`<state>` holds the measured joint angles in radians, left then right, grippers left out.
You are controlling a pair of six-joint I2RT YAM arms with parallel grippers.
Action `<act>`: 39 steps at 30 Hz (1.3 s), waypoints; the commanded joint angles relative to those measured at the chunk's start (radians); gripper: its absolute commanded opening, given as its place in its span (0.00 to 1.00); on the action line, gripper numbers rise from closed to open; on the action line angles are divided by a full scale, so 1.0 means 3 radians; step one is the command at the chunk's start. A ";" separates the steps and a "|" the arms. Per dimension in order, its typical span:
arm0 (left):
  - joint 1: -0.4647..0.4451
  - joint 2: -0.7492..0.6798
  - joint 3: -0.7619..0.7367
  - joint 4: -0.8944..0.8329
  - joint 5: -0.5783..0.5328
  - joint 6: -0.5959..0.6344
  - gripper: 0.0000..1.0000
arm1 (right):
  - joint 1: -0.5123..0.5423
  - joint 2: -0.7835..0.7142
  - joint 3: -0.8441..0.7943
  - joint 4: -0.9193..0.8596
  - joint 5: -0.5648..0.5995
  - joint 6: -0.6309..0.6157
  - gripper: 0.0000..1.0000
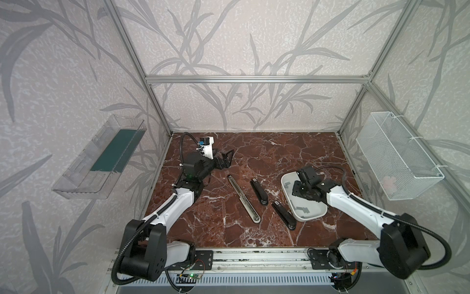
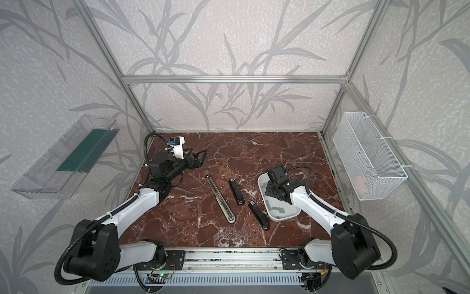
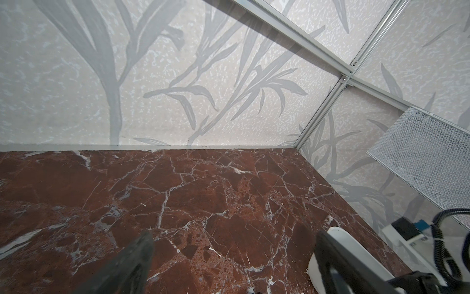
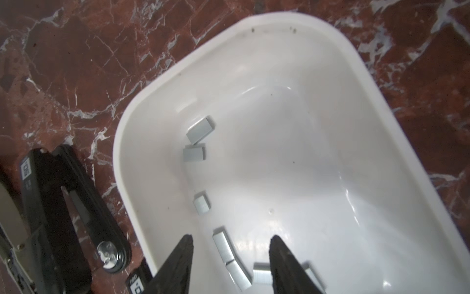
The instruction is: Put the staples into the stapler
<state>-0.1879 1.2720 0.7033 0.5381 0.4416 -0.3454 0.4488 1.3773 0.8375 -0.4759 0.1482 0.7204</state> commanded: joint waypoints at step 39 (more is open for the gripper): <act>-0.0008 0.0129 0.0002 0.0301 0.0157 -0.0070 0.99 | -0.0142 0.1224 0.0593 -0.0043 0.0380 0.0204 0.26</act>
<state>-0.1879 1.3125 0.7033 0.5945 0.4736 -0.3630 0.4061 1.7844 1.0412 -0.4358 0.2321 0.7708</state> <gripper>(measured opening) 0.992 0.259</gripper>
